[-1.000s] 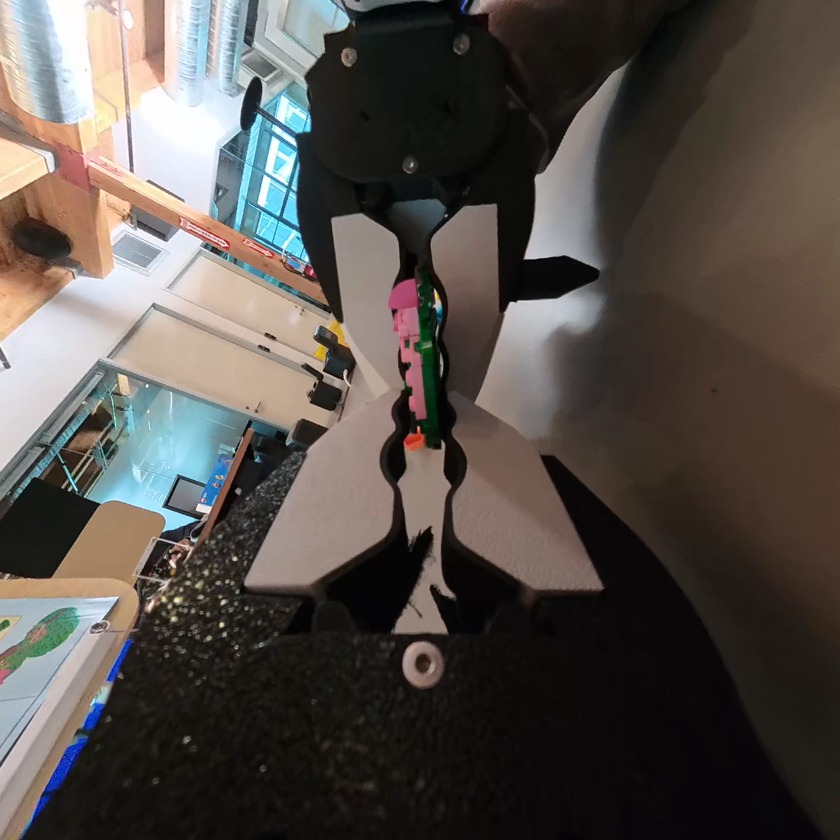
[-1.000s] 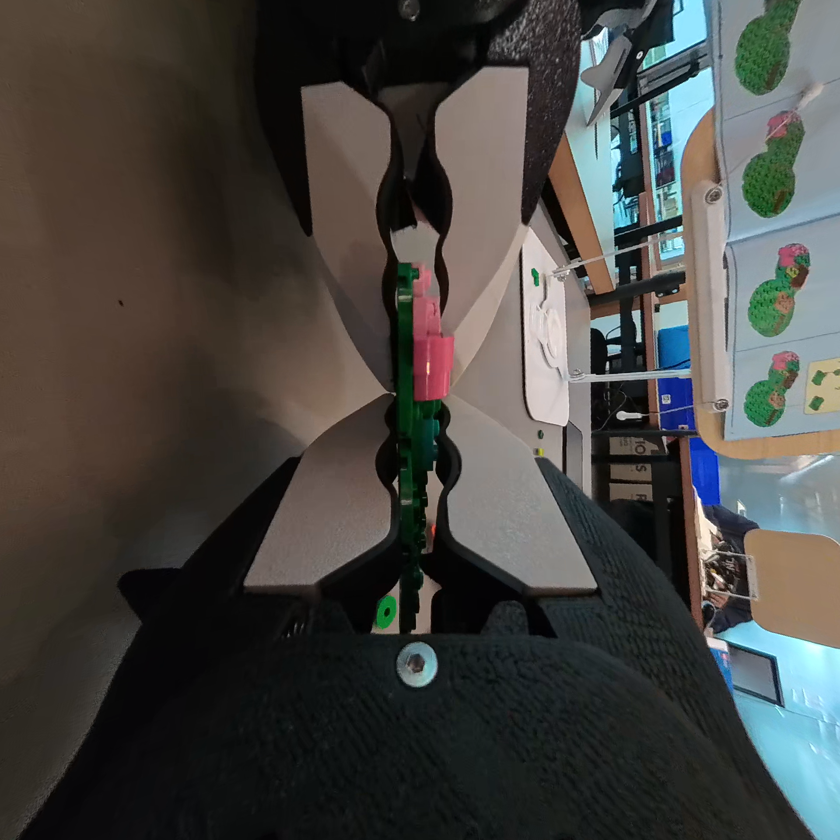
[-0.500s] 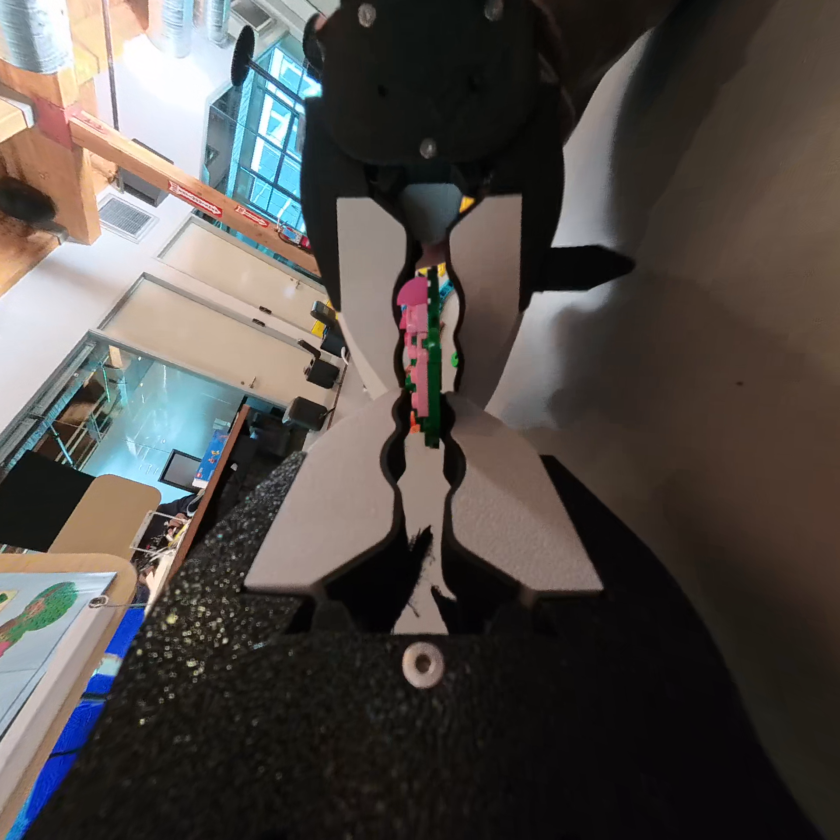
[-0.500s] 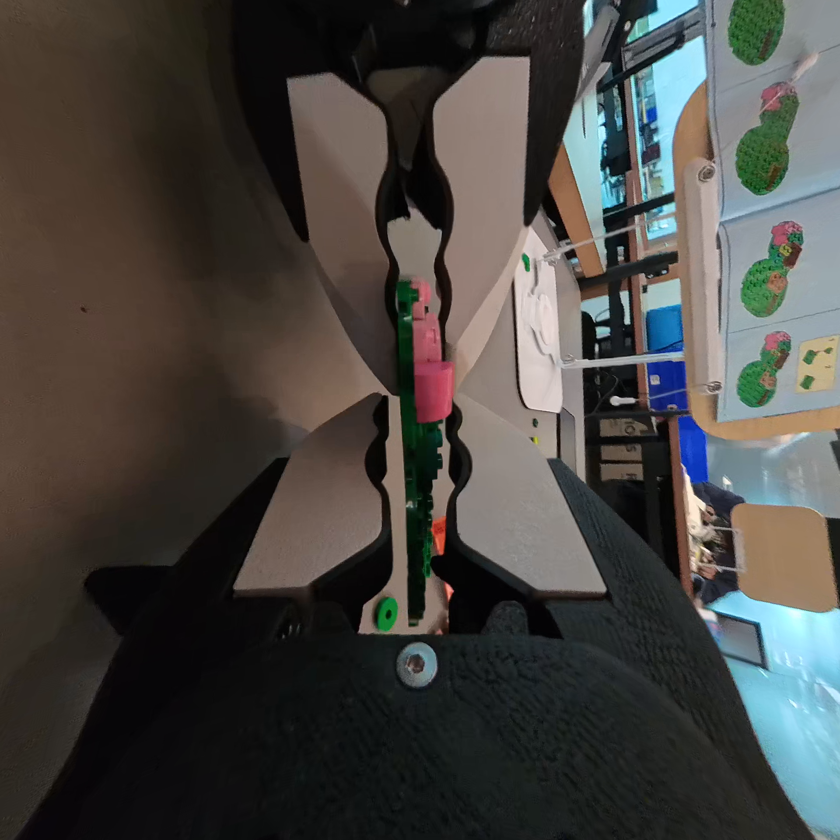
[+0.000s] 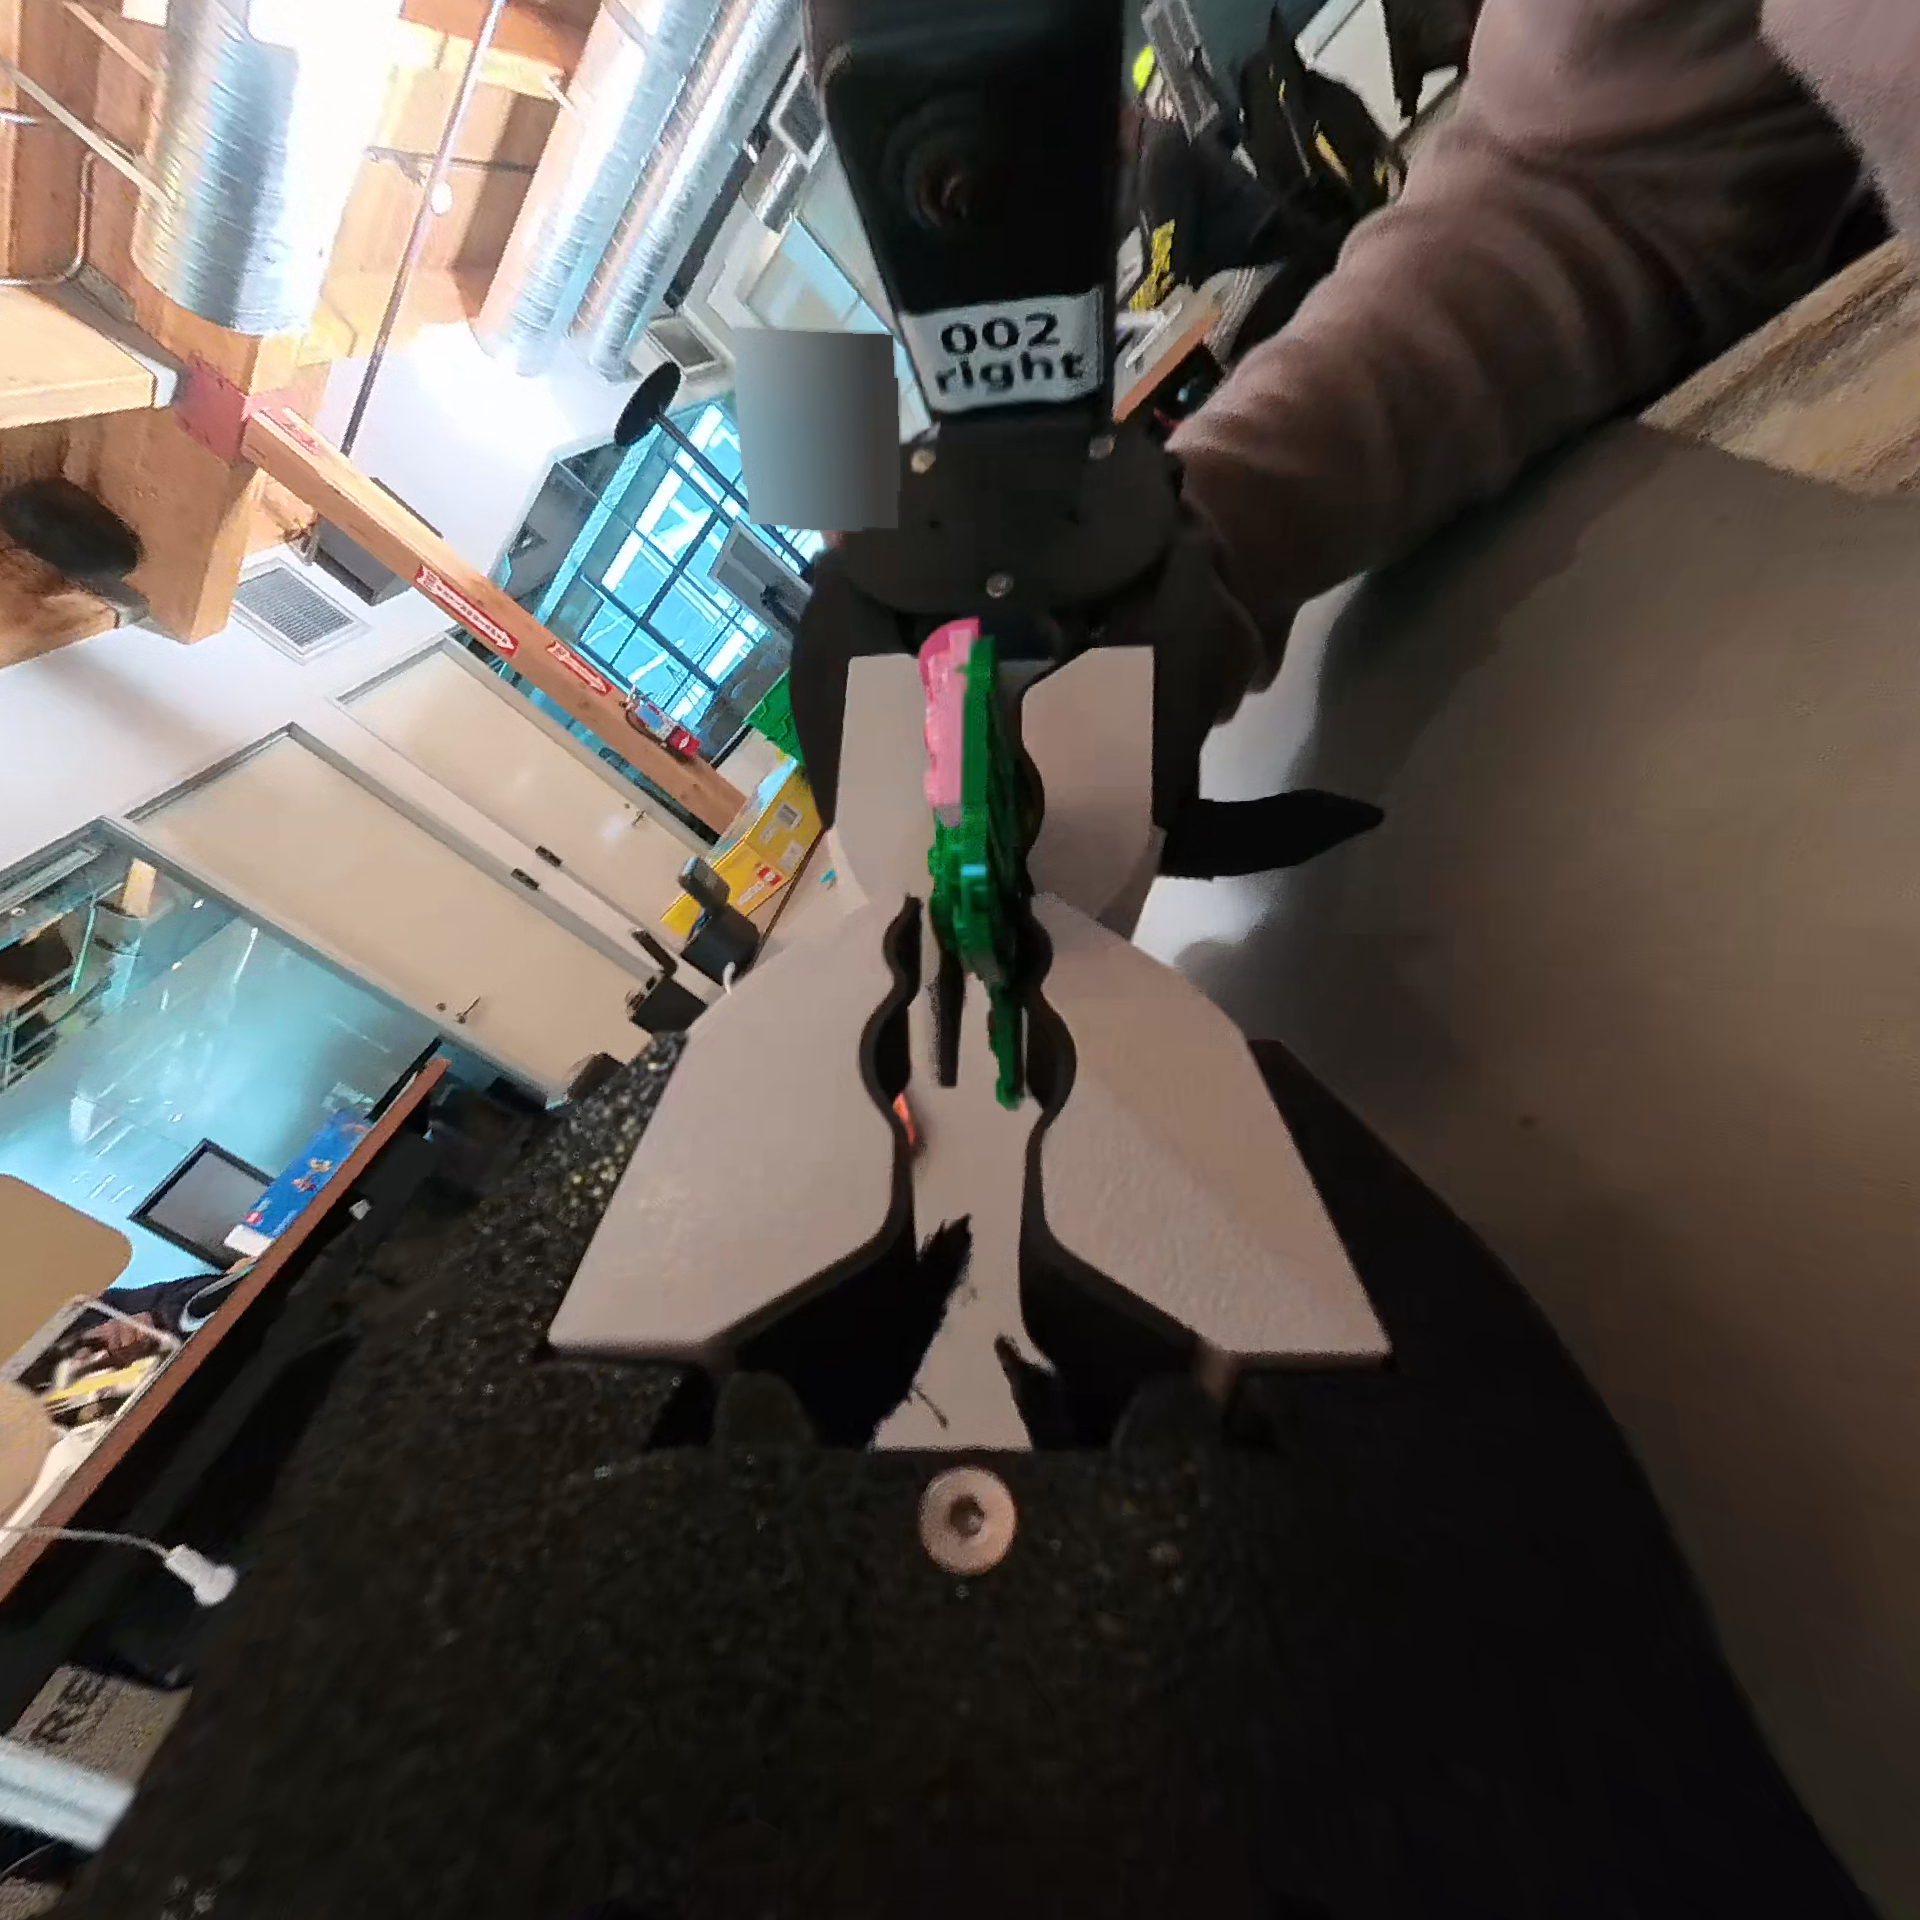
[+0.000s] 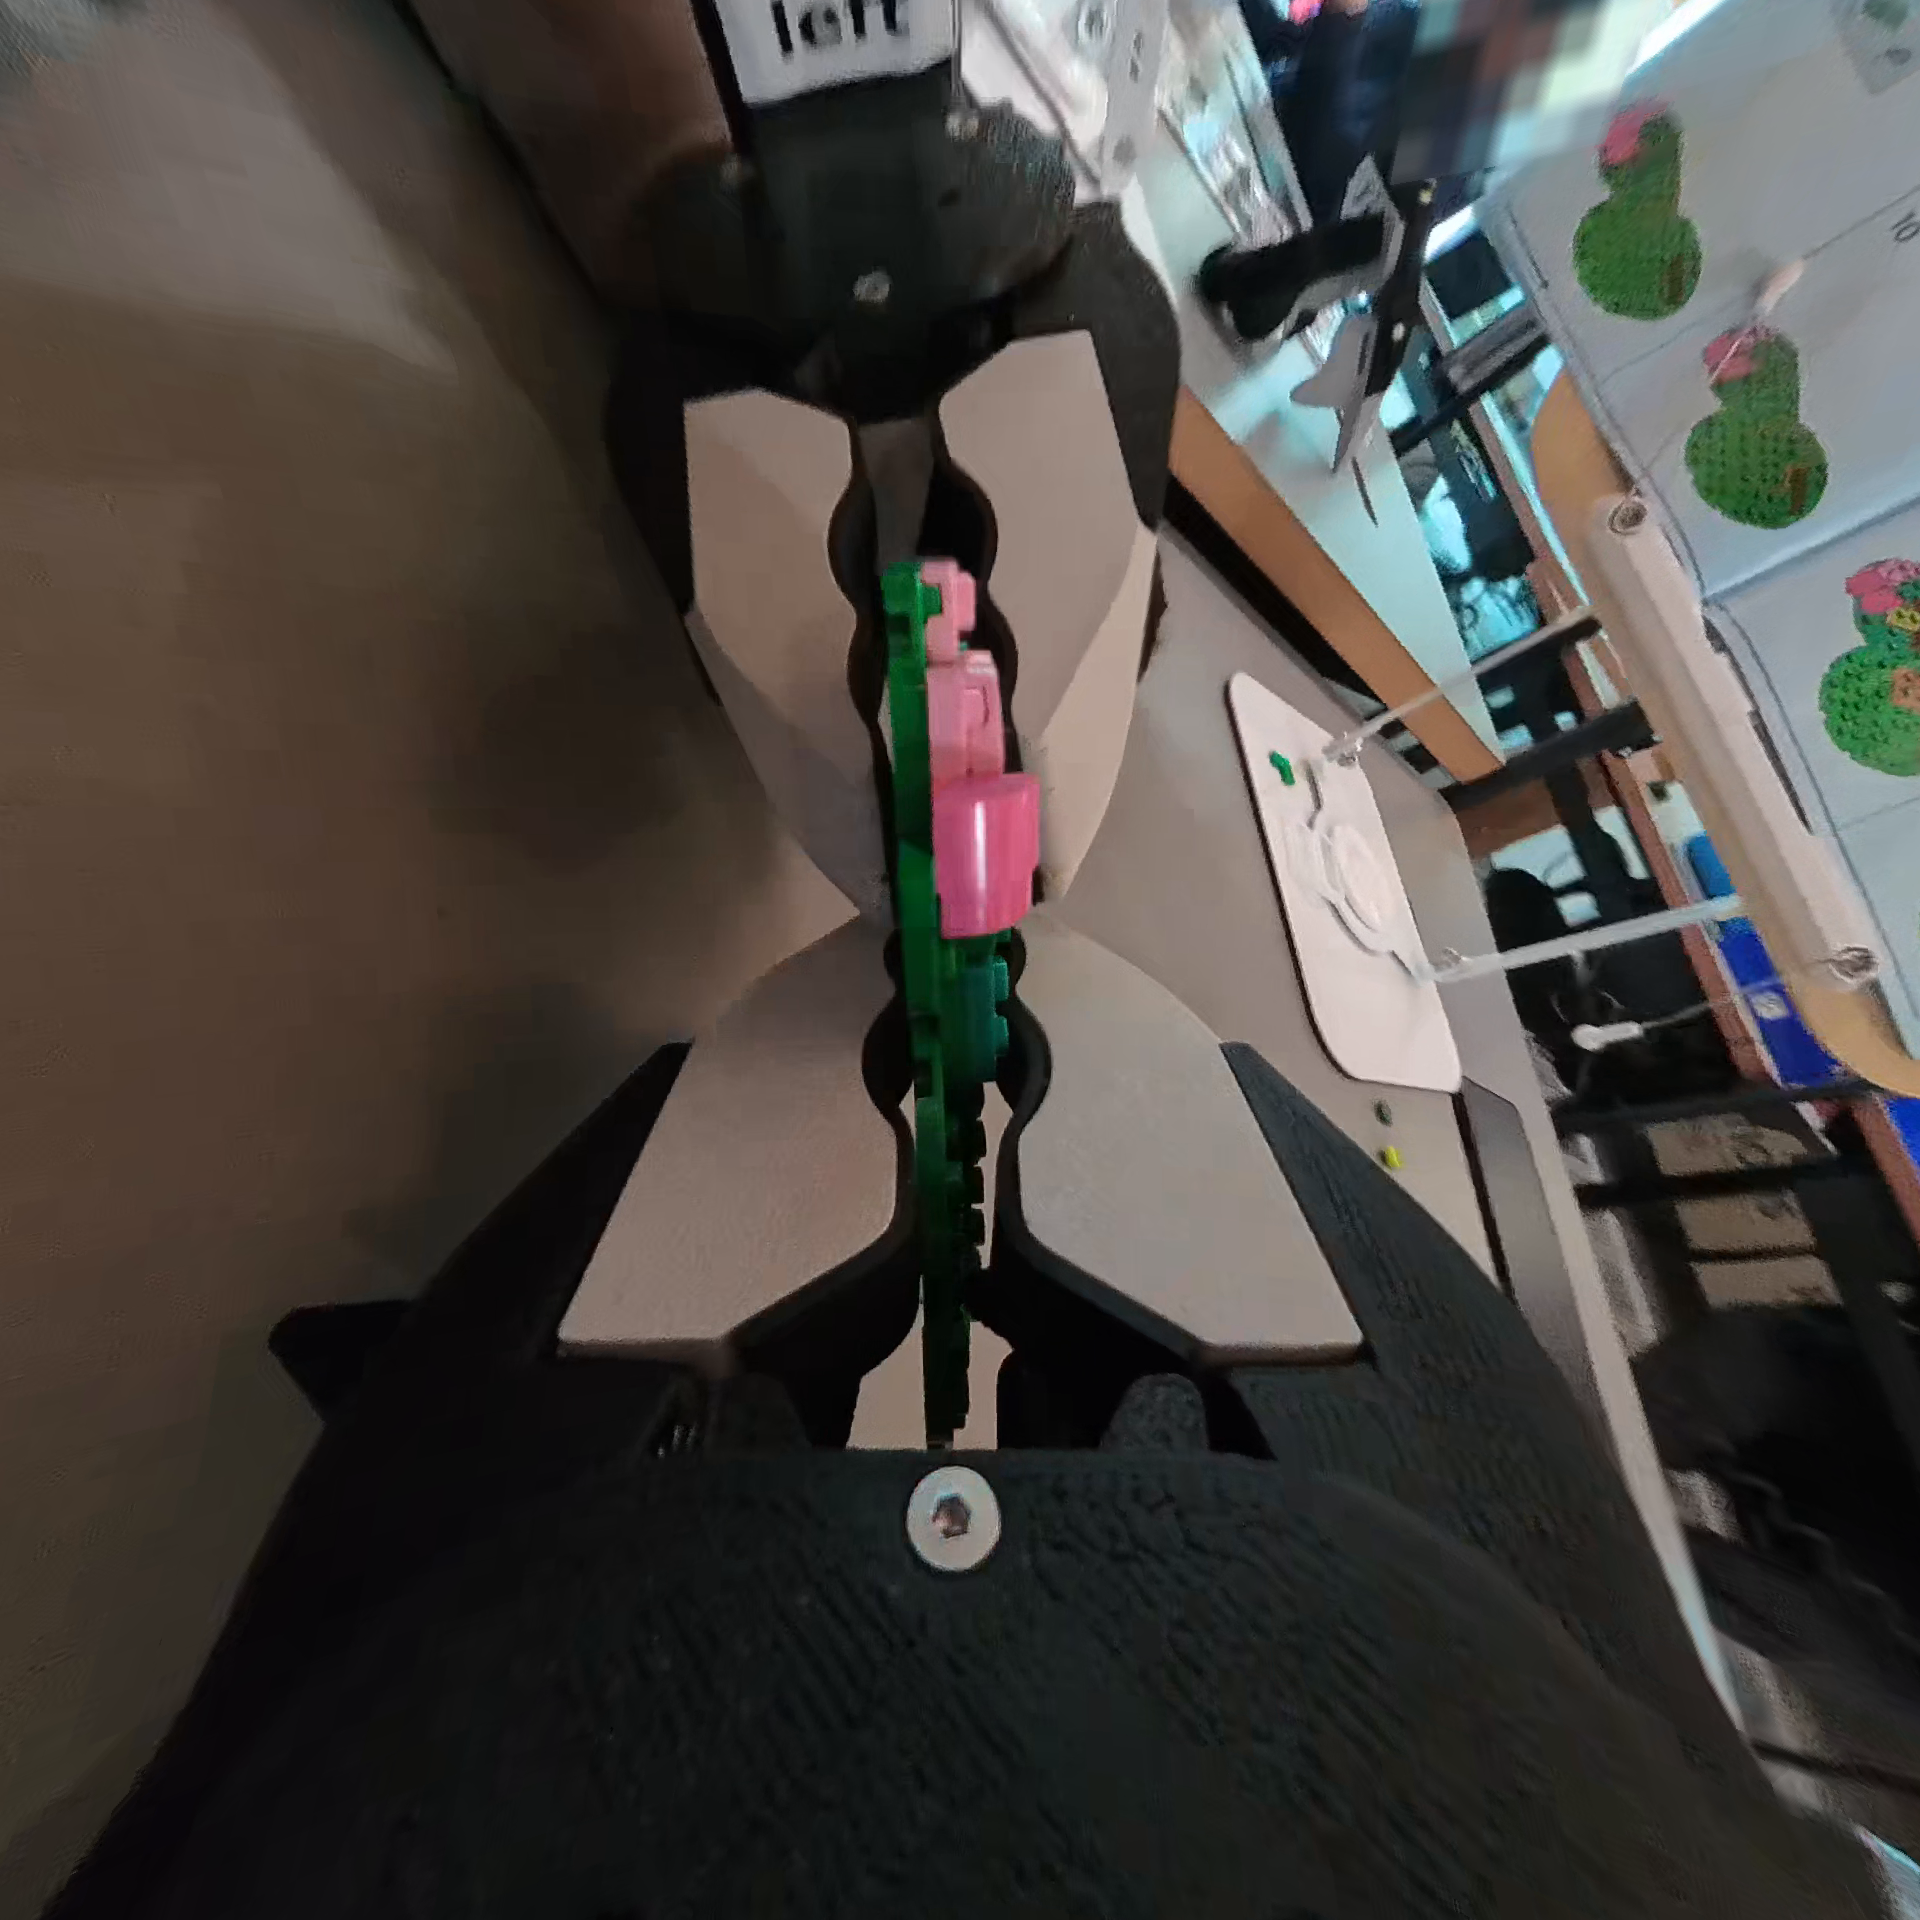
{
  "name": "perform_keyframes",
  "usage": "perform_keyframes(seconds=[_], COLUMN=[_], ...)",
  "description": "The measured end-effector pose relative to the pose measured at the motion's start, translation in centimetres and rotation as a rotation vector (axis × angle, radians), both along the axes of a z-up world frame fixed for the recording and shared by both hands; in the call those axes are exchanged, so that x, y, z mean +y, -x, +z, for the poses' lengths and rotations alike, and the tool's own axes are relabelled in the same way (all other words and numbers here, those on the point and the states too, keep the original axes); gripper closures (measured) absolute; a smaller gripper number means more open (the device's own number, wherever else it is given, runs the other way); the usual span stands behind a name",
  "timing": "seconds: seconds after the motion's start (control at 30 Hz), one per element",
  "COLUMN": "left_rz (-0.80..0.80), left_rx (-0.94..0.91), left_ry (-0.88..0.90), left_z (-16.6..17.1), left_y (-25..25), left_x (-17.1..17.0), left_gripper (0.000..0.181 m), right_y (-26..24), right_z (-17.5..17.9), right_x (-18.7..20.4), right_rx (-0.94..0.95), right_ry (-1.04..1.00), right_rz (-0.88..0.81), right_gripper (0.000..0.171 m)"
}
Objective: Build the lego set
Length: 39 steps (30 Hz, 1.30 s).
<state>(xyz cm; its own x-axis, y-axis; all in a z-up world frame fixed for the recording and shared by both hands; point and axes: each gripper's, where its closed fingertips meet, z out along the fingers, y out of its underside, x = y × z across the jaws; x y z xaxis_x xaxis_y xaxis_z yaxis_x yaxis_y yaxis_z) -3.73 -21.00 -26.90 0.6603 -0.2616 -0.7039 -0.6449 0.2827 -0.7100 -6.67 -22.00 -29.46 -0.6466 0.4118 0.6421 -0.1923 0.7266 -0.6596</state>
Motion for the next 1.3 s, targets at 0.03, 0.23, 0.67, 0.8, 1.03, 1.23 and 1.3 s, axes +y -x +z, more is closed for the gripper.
perform_keyframes(seconds=[0.03,0.23,0.67,0.8,1.03,1.23,1.3], left_rz=[-0.010,-0.029,-0.011,-0.010,0.005,-0.005,0.004], left_rx=[-0.007,-0.002,0.014,0.034,0.063,0.086,0.094], left_ry=[-0.007,-0.036,0.031,0.022,-0.088,-0.089,-0.090], left_z=[0.2,0.7,0.6,0.4,1.1,1.1,1.1], left_y=[-0.3,-1.1,-1.1,-1.1,-1.1,-1.3,-1.3], left_x=[-0.1,-0.5,-0.2,-0.2,-0.4,-0.5,-0.4], left_gripper=[0.164,0.166,0.169,0.169,0.166,0.167,0.168], right_y=[-0.2,-0.7,-0.5,-0.5,-0.4,-0.5,-0.3], right_z=[0.2,0.5,0.5,0.3,0.1,0.1,0.2], right_x=[-0.3,-1.2,-0.9,-0.9,-0.8,-0.8,-0.7], right_rx=[-0.010,-0.021,-0.008,0.009,-0.041,-0.055,-0.051], right_ry=[0.030,0.079,0.075,0.044,0.055,0.059,0.060], right_rz=[0.019,0.061,0.048,0.045,0.026,0.026,0.016], right_gripper=[0.161,0.161,0.161,0.161,0.161,0.161,0.161])
